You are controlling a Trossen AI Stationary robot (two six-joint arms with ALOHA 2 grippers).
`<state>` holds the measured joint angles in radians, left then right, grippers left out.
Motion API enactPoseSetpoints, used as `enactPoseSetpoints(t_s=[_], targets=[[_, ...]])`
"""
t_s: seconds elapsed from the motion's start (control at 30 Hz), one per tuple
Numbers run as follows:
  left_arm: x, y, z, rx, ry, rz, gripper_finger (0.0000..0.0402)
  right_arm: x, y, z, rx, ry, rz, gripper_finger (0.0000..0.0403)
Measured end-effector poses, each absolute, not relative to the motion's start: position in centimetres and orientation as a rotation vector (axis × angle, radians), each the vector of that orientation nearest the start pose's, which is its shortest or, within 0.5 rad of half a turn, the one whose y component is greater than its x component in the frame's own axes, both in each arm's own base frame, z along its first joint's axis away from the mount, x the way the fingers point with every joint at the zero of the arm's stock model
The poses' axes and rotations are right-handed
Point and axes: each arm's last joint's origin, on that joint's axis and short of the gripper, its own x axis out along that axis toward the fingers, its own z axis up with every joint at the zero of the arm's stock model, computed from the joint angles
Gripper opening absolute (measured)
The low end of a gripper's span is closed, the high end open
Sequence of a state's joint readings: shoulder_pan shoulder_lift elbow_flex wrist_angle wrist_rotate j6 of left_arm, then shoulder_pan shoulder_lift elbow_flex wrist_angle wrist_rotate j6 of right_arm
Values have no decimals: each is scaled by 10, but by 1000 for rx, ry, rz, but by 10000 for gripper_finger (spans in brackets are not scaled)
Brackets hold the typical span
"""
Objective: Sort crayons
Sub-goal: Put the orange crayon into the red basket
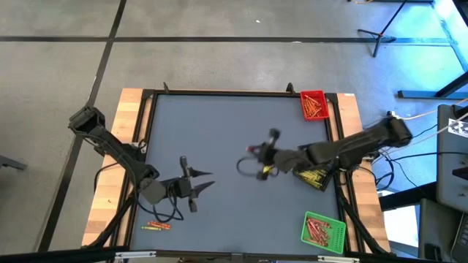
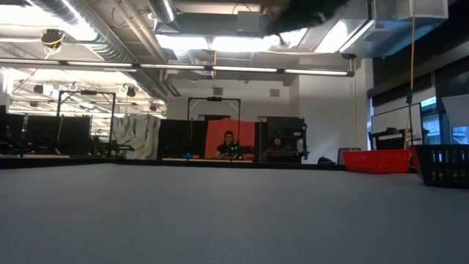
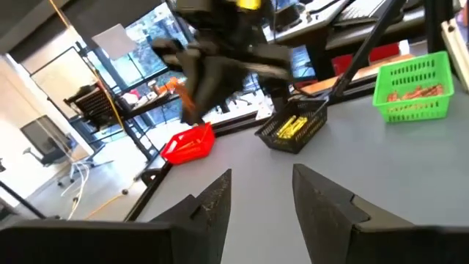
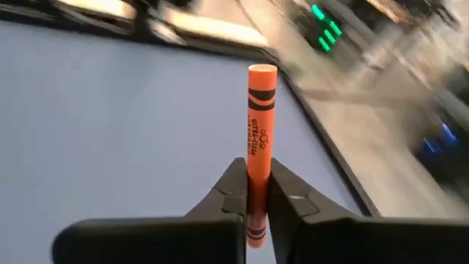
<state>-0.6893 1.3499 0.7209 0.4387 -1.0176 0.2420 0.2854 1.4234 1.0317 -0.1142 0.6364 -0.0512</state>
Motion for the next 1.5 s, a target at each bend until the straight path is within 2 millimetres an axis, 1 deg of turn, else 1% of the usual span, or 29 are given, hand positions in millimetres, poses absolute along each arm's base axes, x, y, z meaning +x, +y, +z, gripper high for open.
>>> enactPoseSetpoints(t_s=[0.17, 0.27, 0.33, 0.47, 0.67, 0.8, 0.97, 1.07, 1.23, 1.33, 1.5], targets=[[230, -156, 249, 376, 170, 303, 130, 264, 26, 303, -155, 565, -533, 20], [231, -155, 249, 368, 171, 304, 130, 245, -2, 308, -86, 612, -653, 30], [231, -155, 249, 368, 171, 304, 130, 236, -20, 308, -60, 658, -730, 34], [231, -155, 248, 372, 176, 306, 130, 224, -53, 304, -8, 745, -856, 37], [231, -155, 247, 347, 179, 281, 130, 212, -103, 292, 85, 839, -1030, 38], [230, -157, 247, 351, 180, 272, 130, 201, -137, 282, 163, 909, -1096, 39], [228, -160, 246, 353, 179, 256, 130, 183, -173, 268, 296, 968, -1208, 39], [227, -162, 246, 354, 177, 249, 130, 176, -188, 255, 340, 968, -1279, 39], [226, -162, 246, 353, 177, 248, 130, 164, -204, 223, 387, 1006, -1343, 39], [226, -162, 246, 353, 177, 248, 130, 159, -209, 205, 410, 1030, -1367, 40], [226, -162, 247, 353, 177, 248, 130, 153, -213, 186, 432, 1062, -1382, 40]])
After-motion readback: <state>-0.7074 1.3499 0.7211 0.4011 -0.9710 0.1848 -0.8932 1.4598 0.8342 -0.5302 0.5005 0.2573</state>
